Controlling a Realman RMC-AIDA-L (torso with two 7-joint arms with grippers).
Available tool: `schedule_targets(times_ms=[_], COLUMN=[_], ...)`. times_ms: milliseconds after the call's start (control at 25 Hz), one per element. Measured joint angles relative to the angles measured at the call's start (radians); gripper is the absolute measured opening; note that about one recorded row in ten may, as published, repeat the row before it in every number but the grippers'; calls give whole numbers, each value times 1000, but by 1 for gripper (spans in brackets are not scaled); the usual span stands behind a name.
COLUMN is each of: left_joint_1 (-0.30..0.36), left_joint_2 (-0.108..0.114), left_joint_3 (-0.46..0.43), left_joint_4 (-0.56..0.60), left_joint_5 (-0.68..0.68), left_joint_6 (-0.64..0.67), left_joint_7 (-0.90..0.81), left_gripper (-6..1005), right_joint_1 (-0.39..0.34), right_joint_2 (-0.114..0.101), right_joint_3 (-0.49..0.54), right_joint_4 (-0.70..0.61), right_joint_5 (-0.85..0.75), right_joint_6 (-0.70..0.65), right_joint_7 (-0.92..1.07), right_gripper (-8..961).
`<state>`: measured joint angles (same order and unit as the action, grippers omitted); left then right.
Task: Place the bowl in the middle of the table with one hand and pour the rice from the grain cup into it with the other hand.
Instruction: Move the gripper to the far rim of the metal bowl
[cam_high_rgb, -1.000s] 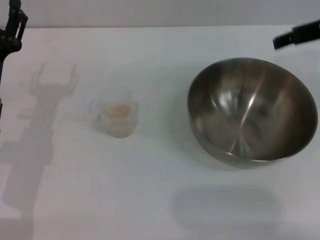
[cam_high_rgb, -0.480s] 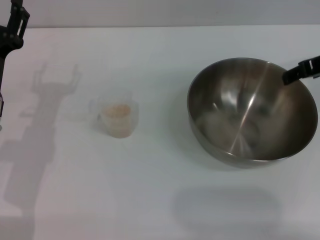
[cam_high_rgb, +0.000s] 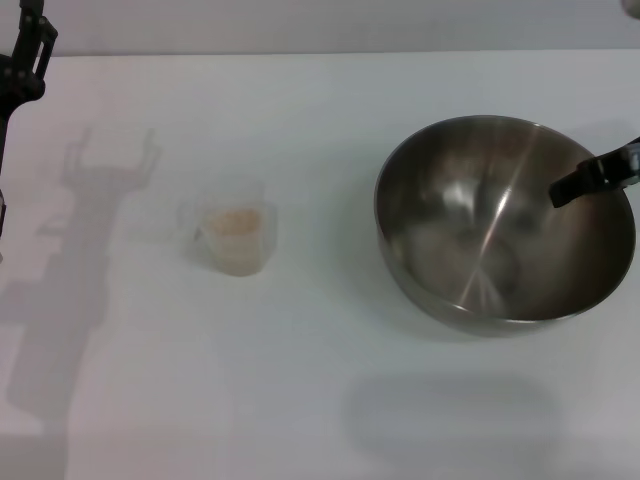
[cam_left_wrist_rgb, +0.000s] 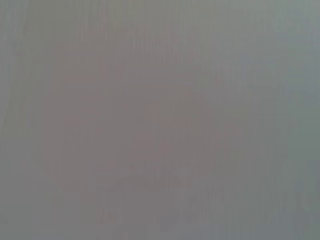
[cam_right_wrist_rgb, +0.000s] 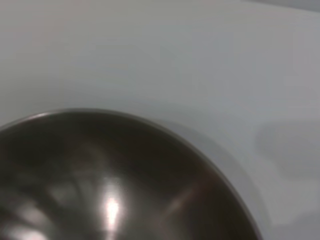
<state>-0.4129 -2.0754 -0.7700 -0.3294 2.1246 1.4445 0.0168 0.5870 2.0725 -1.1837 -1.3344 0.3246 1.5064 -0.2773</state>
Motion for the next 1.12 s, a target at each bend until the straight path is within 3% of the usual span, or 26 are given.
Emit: schedule_targets(times_ms=[160, 960, 1120], left_joint_1=[0, 3, 4], left_joint_2=[0, -2, -2], left_joint_3=[-1, 2, 4], left_joint_4=[1, -5, -5], left_joint_5=[0, 0, 0], left_joint_6=[1, 7, 9], left_joint_7=[0, -1, -1], left_gripper=[817, 817, 818], right_joint_1=[-4, 3, 2], right_joint_2=[1, 1, 1], right_joint_3=[-30, -41, -41], right_joint_4=[3, 0, -16], right_joint_5=[-2, 3, 7], right_joint_6=[-15, -16, -24], right_joint_7=[-9, -49, -51], right_gripper=[708, 85, 83])
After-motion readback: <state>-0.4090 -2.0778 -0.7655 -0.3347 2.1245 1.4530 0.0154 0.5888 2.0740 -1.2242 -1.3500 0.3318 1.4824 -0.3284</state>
